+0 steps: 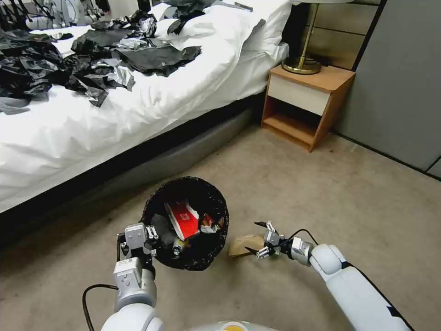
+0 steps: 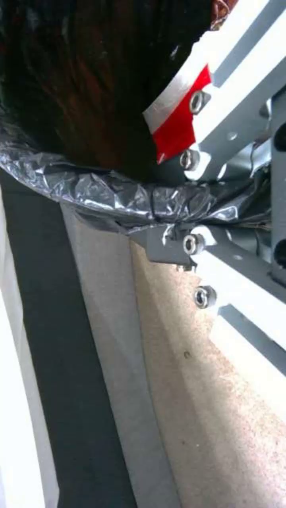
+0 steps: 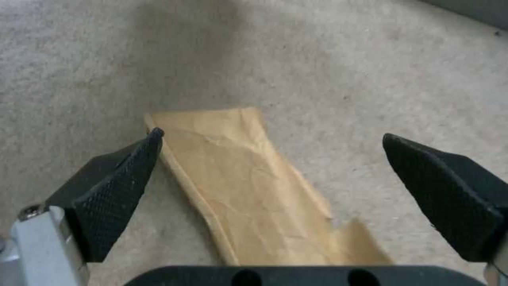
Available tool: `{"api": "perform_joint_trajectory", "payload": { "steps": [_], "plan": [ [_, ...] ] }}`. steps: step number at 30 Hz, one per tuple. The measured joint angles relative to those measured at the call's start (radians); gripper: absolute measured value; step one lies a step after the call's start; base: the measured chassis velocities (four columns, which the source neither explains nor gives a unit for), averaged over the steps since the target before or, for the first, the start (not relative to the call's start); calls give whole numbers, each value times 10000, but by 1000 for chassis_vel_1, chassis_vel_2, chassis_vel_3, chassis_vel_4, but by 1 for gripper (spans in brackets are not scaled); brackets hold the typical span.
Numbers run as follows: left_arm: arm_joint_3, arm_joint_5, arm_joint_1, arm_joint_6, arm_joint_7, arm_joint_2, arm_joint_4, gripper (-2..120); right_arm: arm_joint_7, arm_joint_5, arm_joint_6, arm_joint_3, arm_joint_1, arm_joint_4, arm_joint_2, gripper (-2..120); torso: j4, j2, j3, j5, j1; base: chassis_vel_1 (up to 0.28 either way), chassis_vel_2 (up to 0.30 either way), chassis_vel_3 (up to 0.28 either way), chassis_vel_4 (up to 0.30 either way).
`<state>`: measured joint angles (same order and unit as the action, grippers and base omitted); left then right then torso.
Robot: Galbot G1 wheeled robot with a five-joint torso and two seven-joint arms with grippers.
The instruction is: Pick up the trash bin, then pick up the garbage from the floor and place it into the trash bin.
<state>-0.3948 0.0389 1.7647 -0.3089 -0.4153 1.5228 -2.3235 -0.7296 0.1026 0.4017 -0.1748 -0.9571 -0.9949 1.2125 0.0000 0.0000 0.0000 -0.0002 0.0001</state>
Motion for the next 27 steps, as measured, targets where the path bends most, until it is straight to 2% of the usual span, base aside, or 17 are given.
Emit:
{"api": "perform_joint_trajectory", "payload": {
  "steps": [17,20,21,24,25,27],
  "plan": [
    [3,-79,180,37,-4,31,-23,3,574,724,597,-128,589,2130,793,97,1,0,0,2,-1,0,0,0,0],
    [10,-78,204,62,-8,27,-41,3,682,654,645,-119,653,2371,801,83,0,0,-1,2,-1,0,0,0,0],
    [10,-78,204,62,-8,27,-41,3,682,654,645,-119,653,2371,801,83,0,0,-1,2,-1,0,0,0,0],
    [17,-78,211,65,-8,19,-69,3,745,415,643,-94,687,2436,786,71,0,0,0,2,-1,0,0,0,0],
    [19,-78,217,65,-9,15,-79,3,760,357,638,-85,695,2437,776,65,0,0,0,1,-1,0,0,0,0],
    [22,-78,221,66,-9,8,-91,3,772,316,633,-75,701,2436,760,61,0,0,0,1,-1,0,0,0,0]
  ]
}}
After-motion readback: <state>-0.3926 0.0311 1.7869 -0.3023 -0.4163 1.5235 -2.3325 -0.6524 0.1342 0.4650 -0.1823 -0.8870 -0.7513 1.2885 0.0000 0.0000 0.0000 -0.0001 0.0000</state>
